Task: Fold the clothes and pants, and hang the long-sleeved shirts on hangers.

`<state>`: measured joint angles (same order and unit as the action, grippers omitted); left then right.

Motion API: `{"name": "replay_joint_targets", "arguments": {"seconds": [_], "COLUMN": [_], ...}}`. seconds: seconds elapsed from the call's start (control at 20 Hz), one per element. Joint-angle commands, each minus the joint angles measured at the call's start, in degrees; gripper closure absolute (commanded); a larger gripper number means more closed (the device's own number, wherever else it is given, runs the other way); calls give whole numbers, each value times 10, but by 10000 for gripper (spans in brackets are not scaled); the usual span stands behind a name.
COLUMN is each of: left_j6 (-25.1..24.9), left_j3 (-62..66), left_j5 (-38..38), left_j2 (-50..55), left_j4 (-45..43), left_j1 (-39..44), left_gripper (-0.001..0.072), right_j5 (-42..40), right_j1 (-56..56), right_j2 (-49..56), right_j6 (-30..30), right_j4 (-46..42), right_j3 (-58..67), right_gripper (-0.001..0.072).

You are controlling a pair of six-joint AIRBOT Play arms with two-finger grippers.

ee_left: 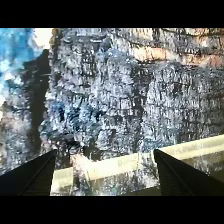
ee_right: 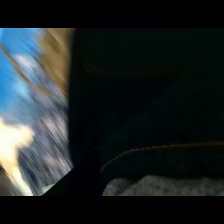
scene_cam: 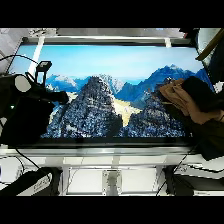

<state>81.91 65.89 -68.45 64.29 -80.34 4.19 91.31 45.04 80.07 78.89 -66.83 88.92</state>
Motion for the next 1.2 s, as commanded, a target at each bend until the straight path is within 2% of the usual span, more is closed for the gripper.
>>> {"name": "replay_joint_targets", "arguments": {"seconds": [0.0,0.05,0.1,0.15,0.2,0.3,0.35,0.55,0.75,0.8,0.85,0.9,0.95,1.0,1.15], "left_j6": [7,7,7,7,7,24,30,30,30,30,30,30,30,30,30], "left_j3": [1,1,1,1,1,1,1,1,1,1,1,1,1,1,1], "left_j5": [0,0,0,0,0,0,0,0,-4,-4,-4,-4,-4,-4,-4], "left_j2": [0,0,0,0,0,0,0,0,0,0,0,0,0,0,0], "left_j4": [0,0,0,0,0,0,0,0,0,0,0,0,0,0,0], "left_j1": [0,0,0,0,0,0,0,0,0,0,0,0,0,0,0], "left_gripper": [17,17,17,18,17,17,17,17,17,17,17,17,17,17,17], "right_j5": [80,85,101,122,146,144,143,141,138,135,130,129,129,129,130], "right_j1": [14,14,14,14,14,14,14,14,14,13,6,-9,-27,-47,-110], "right_j2": [1,0,-3,-7,-12,-39,-53,-110,-164,-176,-186,-197,-206,-213,-224], "right_j6": [21,38,58,65,76,117,118,120,116,115,111,94,79,70,70], "right_j4": [-100,-122,-132,-134,-135,-125,-111,7,201,249,284,304,308,306,301], "right_j3": [-33,-33,-32,-28,-17,11,32,139,191,191,191,191,191,191,191], "right_gripper": [699,677,518,328,213,197,197,197,210,266,368,522,638,699,699]}}
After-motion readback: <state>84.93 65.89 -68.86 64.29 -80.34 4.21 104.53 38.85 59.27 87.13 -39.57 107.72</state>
